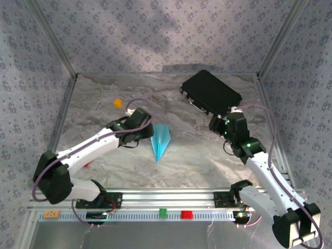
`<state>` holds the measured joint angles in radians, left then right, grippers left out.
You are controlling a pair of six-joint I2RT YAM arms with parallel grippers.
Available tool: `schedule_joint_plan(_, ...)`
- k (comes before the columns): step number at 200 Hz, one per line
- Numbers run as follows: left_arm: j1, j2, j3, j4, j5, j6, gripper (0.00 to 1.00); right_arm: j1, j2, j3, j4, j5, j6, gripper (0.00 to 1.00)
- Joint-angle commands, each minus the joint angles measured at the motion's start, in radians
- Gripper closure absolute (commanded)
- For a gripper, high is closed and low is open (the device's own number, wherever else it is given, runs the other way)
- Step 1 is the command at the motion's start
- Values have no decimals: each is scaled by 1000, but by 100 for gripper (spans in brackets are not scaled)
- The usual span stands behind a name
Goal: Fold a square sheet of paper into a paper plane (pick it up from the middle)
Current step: Reset both arms
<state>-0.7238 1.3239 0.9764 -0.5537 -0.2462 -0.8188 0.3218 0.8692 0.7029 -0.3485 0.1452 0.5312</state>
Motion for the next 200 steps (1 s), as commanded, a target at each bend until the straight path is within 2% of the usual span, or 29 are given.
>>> schedule_joint_plan(1,75,-98,-81,85,38,92,35,-7,-20,-20,35,179,-127,26)
schedule_joint_plan(12,129,-145,-114,116,42,134,28,-9,-17,-35,76,250,-194,21)
schedule_joint_plan(17,153,-164,-130,128,35,156,24,-10,-13,-50,106,287,-223,13)
schedule_joint_plan(27,204,-198,-161,156,14,195,15,-16,3,-94,210,344,-295,5)
schedule_joint_plan(34,245,-216,-175,169,3,219,7,-29,21,-139,296,367,-353,4)
schedule_joint_plan(49,327,-242,-203,194,-50,269,0,-67,79,-200,425,385,-433,3)
schedule_joint_plan(73,406,-252,-250,296,-168,371,0,-159,206,-251,583,331,-453,3)
schedule_joint_plan(106,421,-206,-337,570,-324,570,0,-249,353,-289,811,173,-482,3)
schedule_joint_plan(120,438,-166,-367,672,-321,636,0,-270,427,-302,918,134,-511,3)
schedule_joint_plan(132,478,-132,-365,697,-258,654,0,-284,496,-315,1033,99,-556,4)
schedule_joint_plan(155,527,-61,-391,824,-241,694,0,-311,577,-298,1075,-9,-576,5)
schedule_joint_plan(173,555,-29,-426,928,-192,728,0,-315,675,-347,1261,-44,-586,6)
schedule_joint_plan(186,587,0,-429,937,-120,734,0,-315,637,-340,1185,-62,-593,7)
schedule_joint_plan(200,598,36,-429,972,-117,767,0,-308,649,-347,1222,-24,-586,7)
